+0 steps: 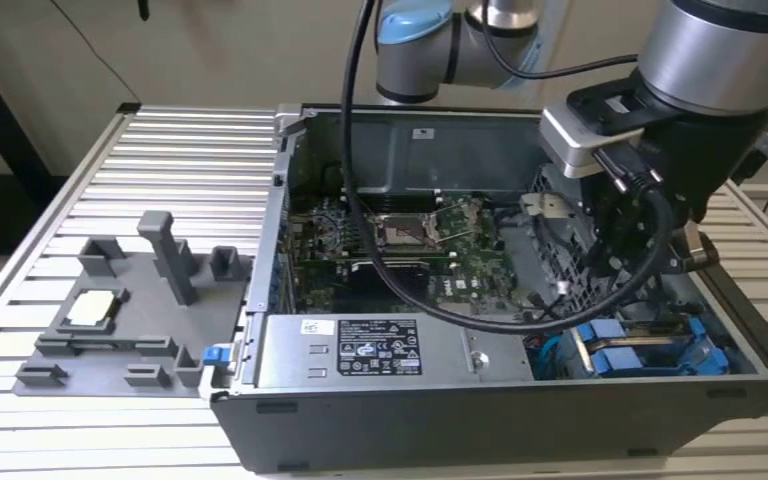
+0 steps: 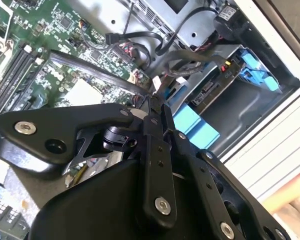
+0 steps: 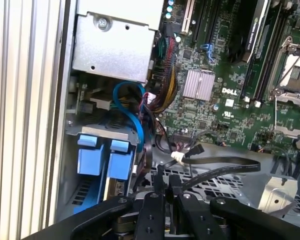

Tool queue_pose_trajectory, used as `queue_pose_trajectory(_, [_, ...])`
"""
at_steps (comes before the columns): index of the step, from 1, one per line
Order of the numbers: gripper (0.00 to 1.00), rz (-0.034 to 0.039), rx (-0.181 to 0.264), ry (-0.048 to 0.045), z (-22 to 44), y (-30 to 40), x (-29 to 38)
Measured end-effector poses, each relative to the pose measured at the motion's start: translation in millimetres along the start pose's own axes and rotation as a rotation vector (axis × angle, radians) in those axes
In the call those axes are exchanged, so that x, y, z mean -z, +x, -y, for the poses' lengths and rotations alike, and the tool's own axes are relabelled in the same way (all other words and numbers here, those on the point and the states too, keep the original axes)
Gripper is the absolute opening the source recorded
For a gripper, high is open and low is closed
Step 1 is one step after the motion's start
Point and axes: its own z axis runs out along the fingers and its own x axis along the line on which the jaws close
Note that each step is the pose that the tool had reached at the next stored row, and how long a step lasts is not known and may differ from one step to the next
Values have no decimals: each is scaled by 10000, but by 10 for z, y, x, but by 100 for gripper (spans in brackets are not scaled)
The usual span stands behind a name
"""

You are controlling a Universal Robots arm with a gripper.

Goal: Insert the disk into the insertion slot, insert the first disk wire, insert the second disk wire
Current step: 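Insert the first disk wire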

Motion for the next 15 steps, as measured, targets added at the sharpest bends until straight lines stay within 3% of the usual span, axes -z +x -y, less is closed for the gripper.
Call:
queue_pose_trajectory(7, [16, -16, -85, -34, 3, 105, 4])
queue_pose_trajectory(15, [16, -135, -86, -299, 212, 145, -32])
